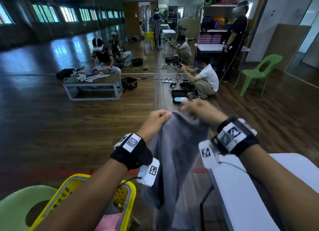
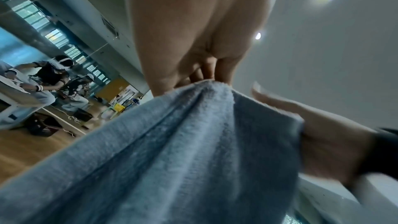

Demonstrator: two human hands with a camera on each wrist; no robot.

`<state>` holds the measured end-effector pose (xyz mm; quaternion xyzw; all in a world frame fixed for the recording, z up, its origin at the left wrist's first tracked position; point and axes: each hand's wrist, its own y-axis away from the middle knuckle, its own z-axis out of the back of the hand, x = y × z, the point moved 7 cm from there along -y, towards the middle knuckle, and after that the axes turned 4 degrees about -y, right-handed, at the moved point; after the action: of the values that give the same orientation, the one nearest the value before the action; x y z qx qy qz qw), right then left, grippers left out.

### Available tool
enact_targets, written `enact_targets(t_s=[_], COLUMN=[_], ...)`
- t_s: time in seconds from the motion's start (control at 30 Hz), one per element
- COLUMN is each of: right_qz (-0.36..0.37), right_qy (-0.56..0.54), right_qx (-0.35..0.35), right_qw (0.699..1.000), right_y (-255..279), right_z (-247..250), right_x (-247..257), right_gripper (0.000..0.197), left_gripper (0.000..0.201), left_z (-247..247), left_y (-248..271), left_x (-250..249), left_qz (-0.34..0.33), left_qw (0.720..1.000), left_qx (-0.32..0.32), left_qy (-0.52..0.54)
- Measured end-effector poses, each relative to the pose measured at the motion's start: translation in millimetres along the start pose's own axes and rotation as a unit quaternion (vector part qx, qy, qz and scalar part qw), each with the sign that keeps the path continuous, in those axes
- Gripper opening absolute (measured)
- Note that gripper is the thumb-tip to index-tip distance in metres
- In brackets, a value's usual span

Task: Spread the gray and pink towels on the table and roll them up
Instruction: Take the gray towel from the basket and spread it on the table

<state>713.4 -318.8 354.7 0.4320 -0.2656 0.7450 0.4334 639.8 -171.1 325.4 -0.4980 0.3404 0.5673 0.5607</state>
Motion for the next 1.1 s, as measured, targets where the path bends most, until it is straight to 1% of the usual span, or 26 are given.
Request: enact_targets(t_s=[0.03,0.07,0.1,0.13,0.17,0.23,0.3,0.33,0.37,0.4,0.43,0.47,0.53,0.57,0.6,0.67,0.73,0.77,0.8,0.83,0.9,0.93,0.97,1.0,1.03,1.1], right_qz=[0.011,0.03,0.046,0.063,0.068,0.061,0.015,-0.002,-0.01,-0.01,-0.005,-0.008,-0.015,0.002,0.019,0.027,-0.001,-0.005,-0.001,0.002,-0.007,-0.021,-0.04,-0.052,-0.052,-0.047], right_qy=[0.05,0.056,0.013,-0.052,-0.112,-0.221,-0.364,-0.391,-0.37,-0.291,-0.205,-0.148,-0.14,-0.168,-0.205,-0.271,-0.333,-0.35,-0.346,-0.314,-0.211,-0.182,-0.187,-0.209,-0.238,-0.293], right_qx=[0.085,0.131,0.138,0.115,0.076,-0.041,-0.134,-0.17,-0.195,-0.194,-0.166,-0.107,0.034,0.062,0.053,-0.047,-0.142,-0.165,-0.173,-0.157,-0.055,0.019,0.082,0.117,0.122,0.086], right_qw=[0.995,0.989,0.989,0.99,0.988,0.973,0.921,0.904,0.908,0.937,0.965,0.983,0.989,0.984,0.977,0.961,0.932,0.922,0.922,0.936,0.976,0.983,0.978,0.97,0.962,0.951], right_y=[10.7,19.5,23.6,22.1,19.0,8.6,-1.3,-6.0,-5.9,-6.3,-3.2,2.8,15.6,20.0,22.5,17.8,14.4,13.5,14.5,15.7,18.9,22.5,24.4,23.2,15.8,-10.3], right_z=[-22.5,-33.8,-33.9,-25.1,-11.7,22.6,45.6,49.2,48.6,40.4,24.3,0.2,-46.8,-54.4,-49.2,-16.0,19.4,29.2,32.5,28.1,-4.7,-28.1,-48.3,-60.5,-61.9,-46.5], right_x=[1.0,4.8,10.4,15.1,16.8,14.2,1.5,-8.9,-14.3,-18.1,-18.1,-19.7,-27.9,-26.6,-22.1,-18.9,-28.4,-32.4,-34.3,-36.0,-38.3,-38.8,-41.2,-44.9,-49.6,-61.5], right_gripper=[0.056,0.051,0.038,0.028,0.028,0.034,0.026,0.024,0.026,0.033,0.042,0.049,0.061,0.058,0.048,0.022,0.02,0.022,0.02,0.015,0.022,0.028,0.029,0.026,0.021,0.013], left_gripper=[0.016,0.017,0.018,0.021,0.024,0.029,0.034,0.037,0.042,0.046,0.046,0.043,0.035,0.031,0.028,0.026,0.03,0.036,0.042,0.046,0.051,0.05,0.047,0.044,0.043,0.038], left_z=[0.3,-1.9,-5.3,-9.0,-11.3,-10.4,-3.2,1.8,6.3,9.7,12.1,11.7,6.6,4.4,3.8,6.5,11.1,13.6,15.1,15.1,9.6,4.4,-2.2,-8.5,-13.2,-19.2], left_y=[-4.4,-6.6,-6.3,-4.6,-0.7,7.6,12.4,13.5,12.5,10.2,6.3,2.8,-3.2,-3.6,-2.2,6.6,14.7,17.0,17.3,15.6,7.0,0.0,-7.6,-17.1,-28.0,-49.5], left_x=[-5.9,-10.3,-12.8,-11.9,-10.4,-4.8,3.3,5.7,6.6,4.7,1.3,-4.5,-13.4,-14.3,-11.7,-2.0,15.6,24.1,31.5,36.4,36.0,32.6,28.8,27.3,27.6,30.9], left_qz=[-0.011,-0.022,-0.03,-0.032,-0.028,-0.025,-0.024,-0.027,-0.032,-0.038,-0.044,-0.052,-0.061,-0.058,-0.048,-0.028,-0.012,-0.006,-0.003,-0.002,-0.013,-0.022,-0.028,-0.025,-0.018,-0.001], left_qw=[1.0,0.999,0.999,0.999,0.999,0.999,1.0,1.0,0.999,0.999,0.999,0.998,0.997,0.998,0.998,0.999,0.999,0.999,0.999,0.999,0.998,0.998,0.997,0.996,0.996,0.996], left_qx=[-0.001,0.006,0.016,0.024,0.029,0.023,0.012,0.007,0.001,-0.004,-0.007,-0.004,0.011,0.019,0.023,0.03,0.042,0.047,0.05,0.052,0.058,0.061,0.067,0.072,0.073,0.068], left_qy=[-0.01,-0.025,-0.037,-0.037,-0.025,0.004,0.004,-0.003,-0.012,-0.019,-0.026,-0.032,-0.039,-0.034,-0.032,-0.034,-0.027,-0.022,-0.016,-0.008,-0.008,-0.018,-0.028,-0.038,-0.046,-0.054])
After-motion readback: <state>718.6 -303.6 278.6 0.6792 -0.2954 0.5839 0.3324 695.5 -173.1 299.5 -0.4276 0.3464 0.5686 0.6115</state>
